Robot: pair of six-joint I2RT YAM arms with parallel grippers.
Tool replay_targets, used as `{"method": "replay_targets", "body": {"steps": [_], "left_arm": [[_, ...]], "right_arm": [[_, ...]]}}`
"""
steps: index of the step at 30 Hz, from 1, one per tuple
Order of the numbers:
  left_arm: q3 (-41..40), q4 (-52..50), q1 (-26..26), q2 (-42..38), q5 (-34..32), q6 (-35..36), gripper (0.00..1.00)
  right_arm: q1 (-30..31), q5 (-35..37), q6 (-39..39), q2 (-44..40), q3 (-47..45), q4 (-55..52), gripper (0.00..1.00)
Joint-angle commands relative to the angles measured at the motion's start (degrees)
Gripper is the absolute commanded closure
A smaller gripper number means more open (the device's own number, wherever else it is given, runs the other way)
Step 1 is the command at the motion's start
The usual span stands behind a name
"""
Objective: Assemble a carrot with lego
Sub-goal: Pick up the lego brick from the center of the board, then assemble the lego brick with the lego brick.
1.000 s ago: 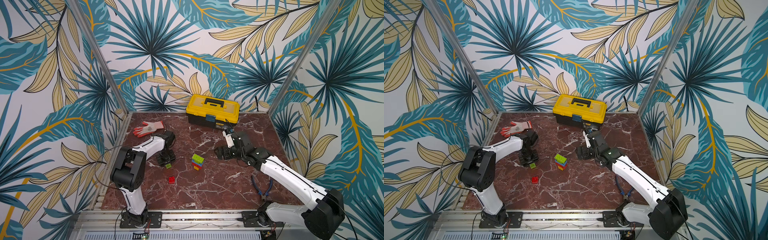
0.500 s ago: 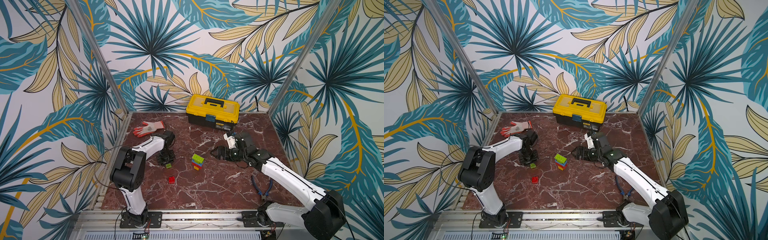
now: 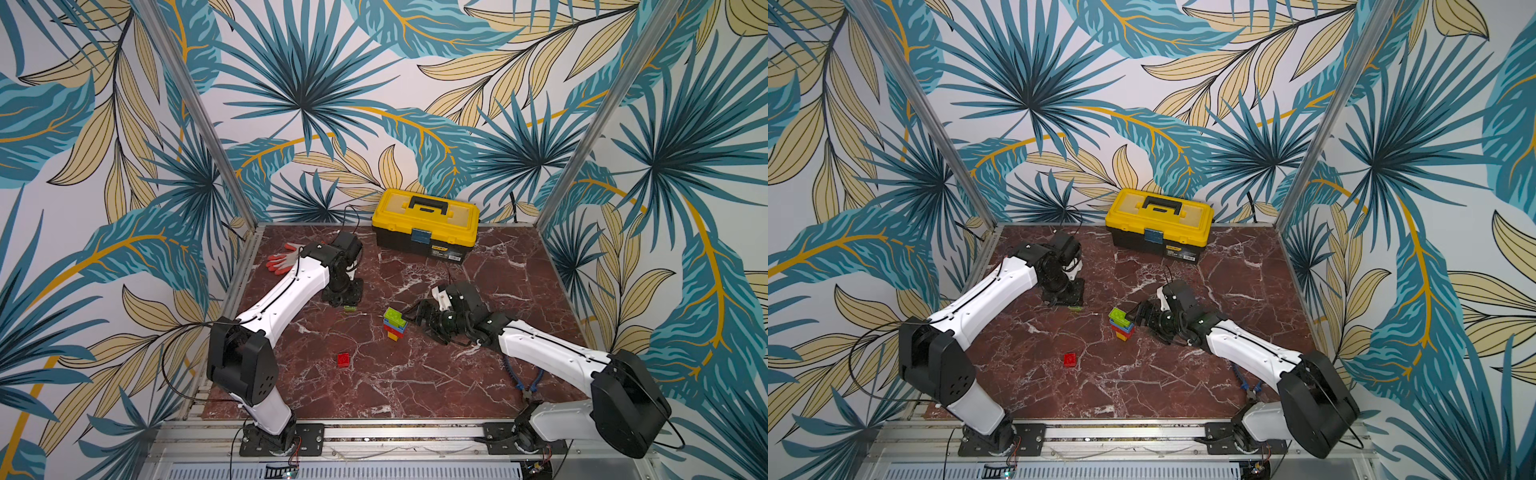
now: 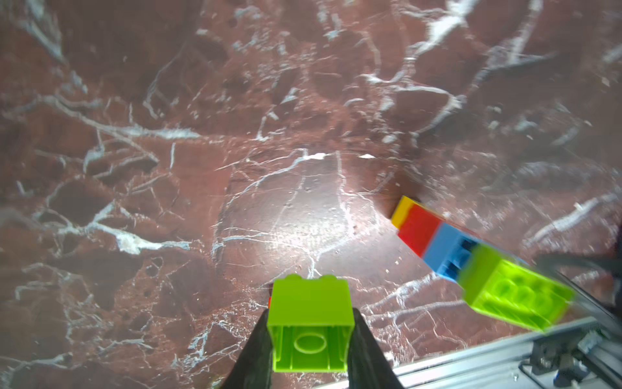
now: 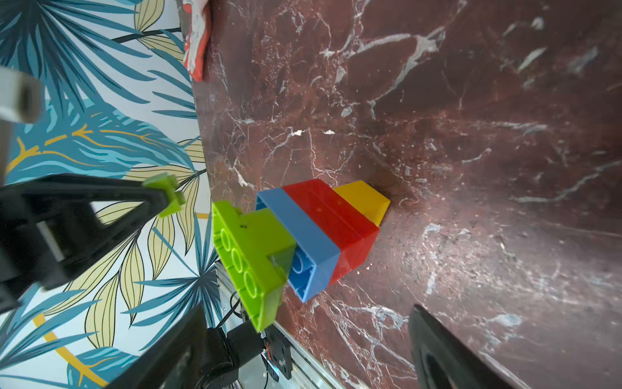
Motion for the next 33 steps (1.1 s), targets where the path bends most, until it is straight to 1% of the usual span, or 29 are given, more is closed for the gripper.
{"method": "replay_targets", "body": {"steps": [1,7,14,17,24,29,33], "left_arm": [[2.6,-3.6,-1.1,-0.6,2.1,6.2,0.74],[4.9,-3.5,-4.9,0.9,4.1,9.5,0.73],[8.0,-3.5,-8.8,3.6,5.1,10.1,0.73],[9.5,-3.5,-10.0,5.2,4.3,10.2,0.73],[11.3,-3.6,-11.6,7.9,4.7,11.2,0.73],[11.6,-3.6,-13.1,8.9,2.8,13.0,0.73],[12.3,-3.6,-13.1,9.8,2.5,13.0,0.73]], "right_arm": [[1.7,5.2,6.2,0.7,-2.4,6.6,0.09],[2.8,9.1,8.9,0.0,-4.1,9.6,0.13],[3.1,9.2,10.5,1.7,-6.0,15.0,0.14],[3.2,8.7,10.6,2.8,-6.1,16.4,0.15],[3.6,8.2,11.6,3.2,-7.2,18.5,0.17],[3.6,7.4,12.0,4.8,-7.7,20.1,0.19],[3.8,6.8,12.5,6.5,-7.6,21.6,0.21]]}}
